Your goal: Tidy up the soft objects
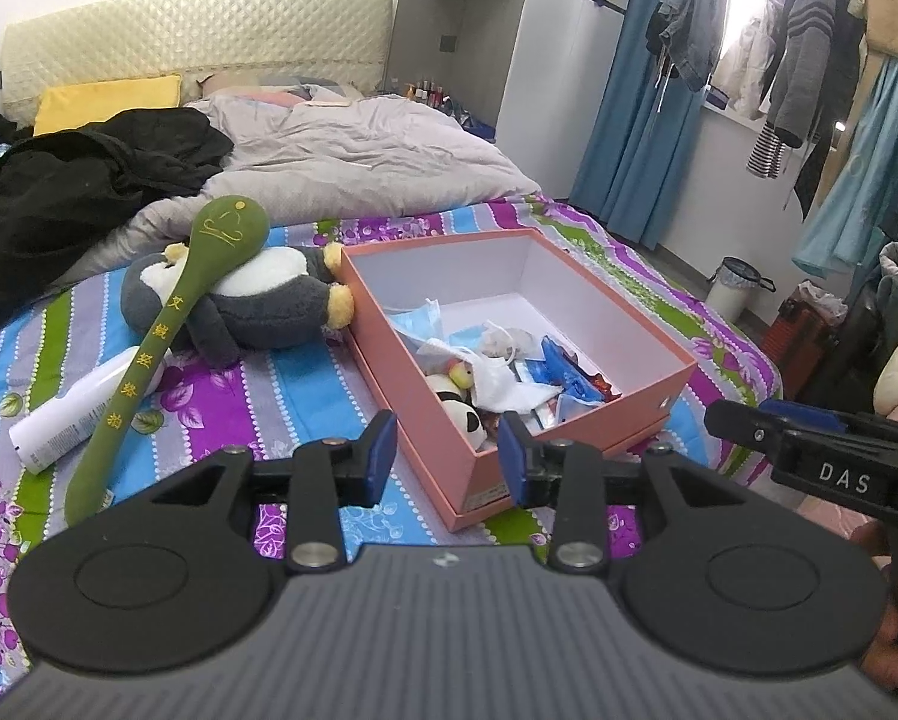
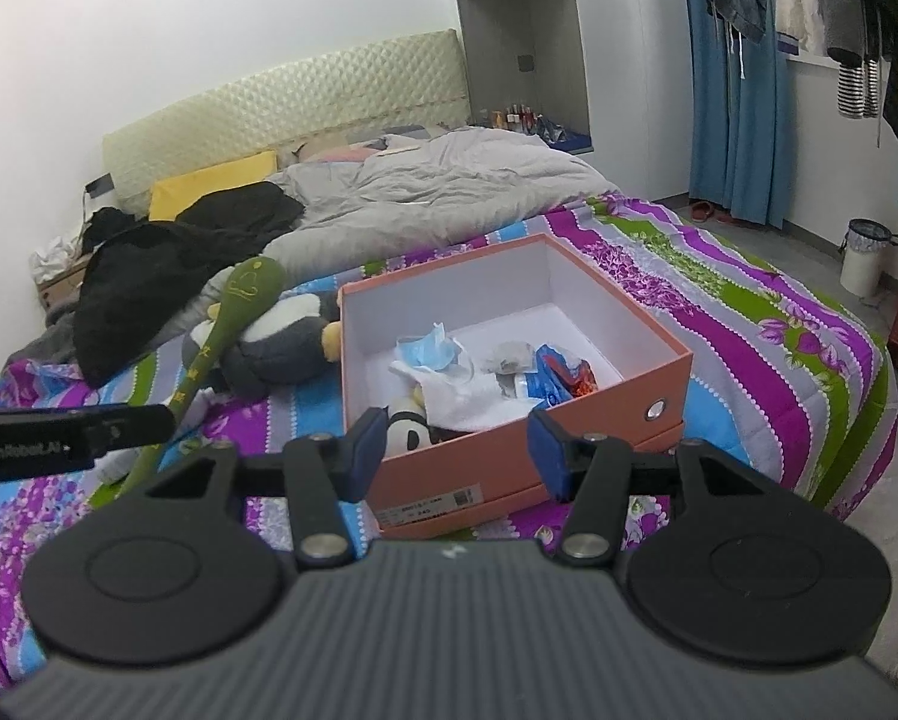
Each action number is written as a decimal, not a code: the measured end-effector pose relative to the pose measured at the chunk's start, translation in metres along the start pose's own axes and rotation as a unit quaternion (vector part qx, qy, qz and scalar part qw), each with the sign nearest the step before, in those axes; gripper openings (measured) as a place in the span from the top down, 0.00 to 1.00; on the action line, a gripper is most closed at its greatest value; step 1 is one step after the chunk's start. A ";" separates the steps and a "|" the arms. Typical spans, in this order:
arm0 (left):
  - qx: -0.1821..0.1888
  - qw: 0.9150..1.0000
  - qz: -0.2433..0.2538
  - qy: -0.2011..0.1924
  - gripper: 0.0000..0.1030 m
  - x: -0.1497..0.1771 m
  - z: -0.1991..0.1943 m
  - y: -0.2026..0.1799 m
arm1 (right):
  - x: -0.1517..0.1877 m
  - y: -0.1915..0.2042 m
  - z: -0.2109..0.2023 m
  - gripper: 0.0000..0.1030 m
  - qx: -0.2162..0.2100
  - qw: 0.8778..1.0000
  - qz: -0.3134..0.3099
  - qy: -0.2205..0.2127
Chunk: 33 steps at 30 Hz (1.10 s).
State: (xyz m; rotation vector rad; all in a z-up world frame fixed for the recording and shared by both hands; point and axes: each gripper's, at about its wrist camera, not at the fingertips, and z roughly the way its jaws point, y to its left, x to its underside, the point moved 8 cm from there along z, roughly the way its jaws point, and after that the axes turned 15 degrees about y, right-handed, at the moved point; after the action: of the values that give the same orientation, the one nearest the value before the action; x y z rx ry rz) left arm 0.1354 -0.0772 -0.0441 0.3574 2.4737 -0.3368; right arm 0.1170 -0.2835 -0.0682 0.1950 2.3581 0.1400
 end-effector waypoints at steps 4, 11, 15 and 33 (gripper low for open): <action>-0.003 1.000 0.001 -0.003 0.56 -0.002 -0.003 -0.001 | -0.002 -0.001 -0.001 0.46 0.001 1.000 -0.004 -0.003; -0.006 1.000 0.001 -0.008 0.38 -0.003 -0.005 0.000 | -0.004 -0.004 0.000 0.11 0.008 1.000 -0.011 0.000; -0.025 1.000 0.001 -0.018 0.12 -0.005 -0.008 0.003 | -0.005 -0.006 0.001 0.00 0.022 1.000 -0.019 -0.004; -0.041 0.999 -0.001 0.014 0.01 -0.003 0.000 0.006 | -0.005 -0.007 0.002 0.00 0.036 0.999 -0.022 -0.008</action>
State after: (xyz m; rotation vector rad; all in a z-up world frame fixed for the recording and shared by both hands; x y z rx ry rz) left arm 0.1394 -0.0723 -0.0436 0.3276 2.5061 -0.2323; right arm 0.1215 -0.2910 -0.0675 0.1779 2.3523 0.0333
